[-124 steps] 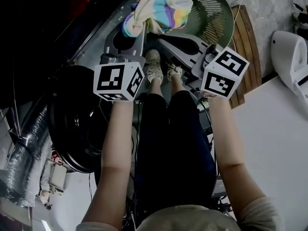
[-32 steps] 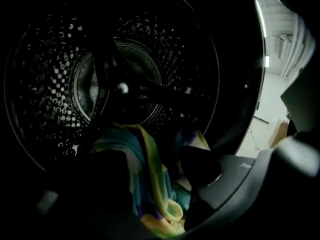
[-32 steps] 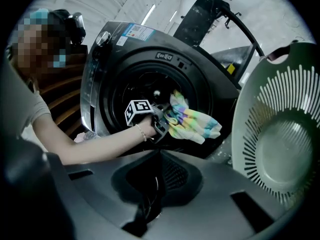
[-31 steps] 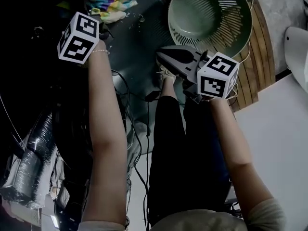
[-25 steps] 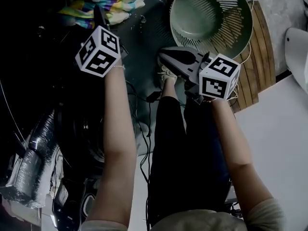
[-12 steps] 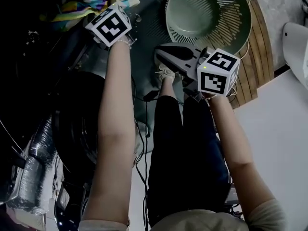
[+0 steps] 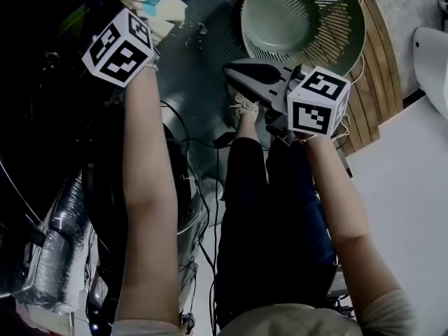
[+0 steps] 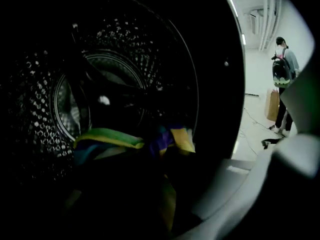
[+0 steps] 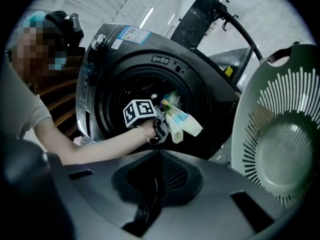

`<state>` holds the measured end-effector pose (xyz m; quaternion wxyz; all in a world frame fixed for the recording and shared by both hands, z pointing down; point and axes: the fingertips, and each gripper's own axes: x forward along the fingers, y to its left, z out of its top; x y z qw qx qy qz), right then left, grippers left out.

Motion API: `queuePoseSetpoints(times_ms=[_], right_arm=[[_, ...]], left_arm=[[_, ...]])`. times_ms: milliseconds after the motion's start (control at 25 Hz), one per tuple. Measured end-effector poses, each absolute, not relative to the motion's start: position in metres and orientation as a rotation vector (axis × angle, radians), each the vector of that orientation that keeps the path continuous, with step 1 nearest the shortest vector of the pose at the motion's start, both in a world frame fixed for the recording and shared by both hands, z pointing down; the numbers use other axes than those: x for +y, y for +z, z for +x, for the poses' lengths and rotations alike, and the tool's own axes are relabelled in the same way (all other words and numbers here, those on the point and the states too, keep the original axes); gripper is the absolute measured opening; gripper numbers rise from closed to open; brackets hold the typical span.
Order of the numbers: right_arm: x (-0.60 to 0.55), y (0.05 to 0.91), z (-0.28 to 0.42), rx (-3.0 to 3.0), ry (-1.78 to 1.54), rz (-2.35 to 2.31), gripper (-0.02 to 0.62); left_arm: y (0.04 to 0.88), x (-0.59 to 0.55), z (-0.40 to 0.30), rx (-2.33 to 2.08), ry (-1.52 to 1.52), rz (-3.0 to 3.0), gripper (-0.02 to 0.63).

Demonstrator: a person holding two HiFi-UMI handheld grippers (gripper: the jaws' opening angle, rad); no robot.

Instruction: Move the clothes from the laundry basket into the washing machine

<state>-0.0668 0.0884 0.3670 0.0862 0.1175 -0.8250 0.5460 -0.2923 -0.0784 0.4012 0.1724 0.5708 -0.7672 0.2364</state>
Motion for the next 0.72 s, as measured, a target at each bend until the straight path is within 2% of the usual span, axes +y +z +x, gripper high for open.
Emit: queuePoseSetpoints(times_ms=[160, 280, 320, 400, 480, 720], right_arm=[[0.089, 0.362, -0.073, -2.48, 1.623, 0.335, 0.01], [0.095, 0.363, -0.075, -2.477, 1.627, 0.321, 0.01], [0.097, 0.363, -0.076, -2.472, 1.633, 0.322, 0.01], [0.1, 0.364, -0.077, -2.467, 1.645, 0.323, 0.01], [0.103, 0.365, -0.077, -2.463, 1.648, 0.32, 0.01], [0.103, 0.365, -0.075, -2.458, 1.652, 0.327, 0.01]], left_arm=[[0.362, -0.106, -0.324, -2.362, 0.575, 1.615, 0.061], [0.38, -0.108, -0.328, -2.295, 0.566, 1.55, 0.077], [0.39, -0.105, -0.325, -2.257, 0.57, 1.535, 0.108], [0.404, -0.094, -0.317, -2.196, 0.542, 1.522, 0.224], [0.414, -0.08, -0.304, -2.135, 0.487, 1.524, 0.296], [0.451, -0.033, -0.258, -1.925, 0.537, 1.542, 0.353]])
